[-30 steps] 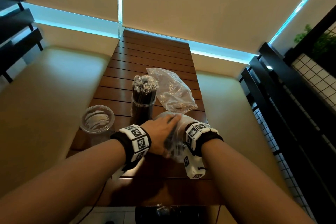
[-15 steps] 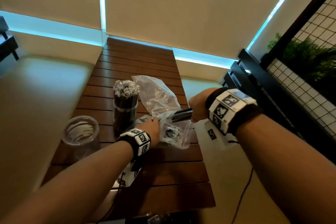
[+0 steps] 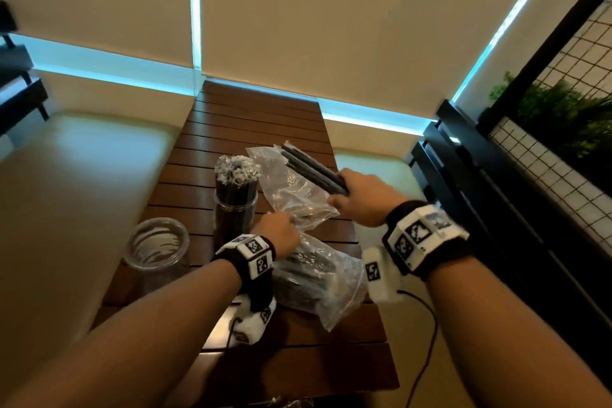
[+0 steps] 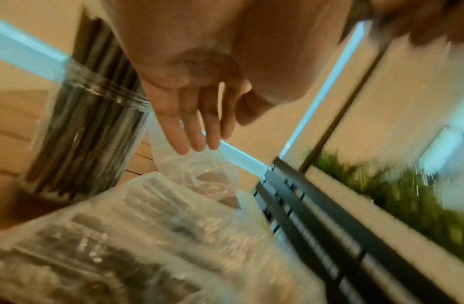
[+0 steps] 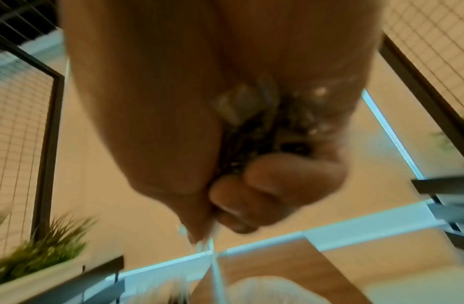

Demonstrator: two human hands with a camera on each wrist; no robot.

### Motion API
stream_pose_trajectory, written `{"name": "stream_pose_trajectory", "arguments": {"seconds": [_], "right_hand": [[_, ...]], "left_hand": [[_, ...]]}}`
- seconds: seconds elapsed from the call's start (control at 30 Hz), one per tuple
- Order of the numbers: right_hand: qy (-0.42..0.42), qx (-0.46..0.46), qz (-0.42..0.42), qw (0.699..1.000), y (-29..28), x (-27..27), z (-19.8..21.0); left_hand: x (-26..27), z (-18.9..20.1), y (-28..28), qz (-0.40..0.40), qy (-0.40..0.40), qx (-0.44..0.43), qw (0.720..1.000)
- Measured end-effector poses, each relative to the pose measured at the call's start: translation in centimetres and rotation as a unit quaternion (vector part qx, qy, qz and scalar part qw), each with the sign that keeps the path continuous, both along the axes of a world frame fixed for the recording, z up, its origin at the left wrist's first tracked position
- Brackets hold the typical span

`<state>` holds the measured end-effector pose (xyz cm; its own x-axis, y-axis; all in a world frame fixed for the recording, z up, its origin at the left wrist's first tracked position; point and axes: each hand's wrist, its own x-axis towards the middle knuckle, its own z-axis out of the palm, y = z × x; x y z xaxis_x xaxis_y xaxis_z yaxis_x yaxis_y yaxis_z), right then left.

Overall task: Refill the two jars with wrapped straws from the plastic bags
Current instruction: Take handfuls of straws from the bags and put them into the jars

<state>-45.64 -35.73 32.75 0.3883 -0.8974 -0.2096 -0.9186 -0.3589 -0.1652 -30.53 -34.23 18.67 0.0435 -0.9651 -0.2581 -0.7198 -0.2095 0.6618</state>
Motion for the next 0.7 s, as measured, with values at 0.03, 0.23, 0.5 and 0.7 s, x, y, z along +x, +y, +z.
{"name": "stream_pose_trajectory", "arguments": {"seconds": [0.03, 0.23, 0.5, 0.7], "right_hand": [[-0.048, -0.007, 0.008, 0.999, 0.2, 0.5, -2.0], [-0.28, -0.019, 0.029, 0.959, 3.5, 5.4, -10.1], [-0.346, 0.034, 0.061, 0.936, 5.2, 11.3, -12.9], [-0.46, 0.076, 0.049, 0.884, 5.6, 14.3, -11.9]], "left_hand": [[0.7, 0.9, 0.1, 0.038, 0.105, -0.01, 0.994], [4.7, 6.5, 1.8, 0.198, 0.577, -0.069, 0.789], [7.6, 10.2, 4.4, 0.315, 0.421, -0.251, 0.813], [8.3, 9.9, 7.6, 0.198, 0.251, -0.289, 0.902]]}}
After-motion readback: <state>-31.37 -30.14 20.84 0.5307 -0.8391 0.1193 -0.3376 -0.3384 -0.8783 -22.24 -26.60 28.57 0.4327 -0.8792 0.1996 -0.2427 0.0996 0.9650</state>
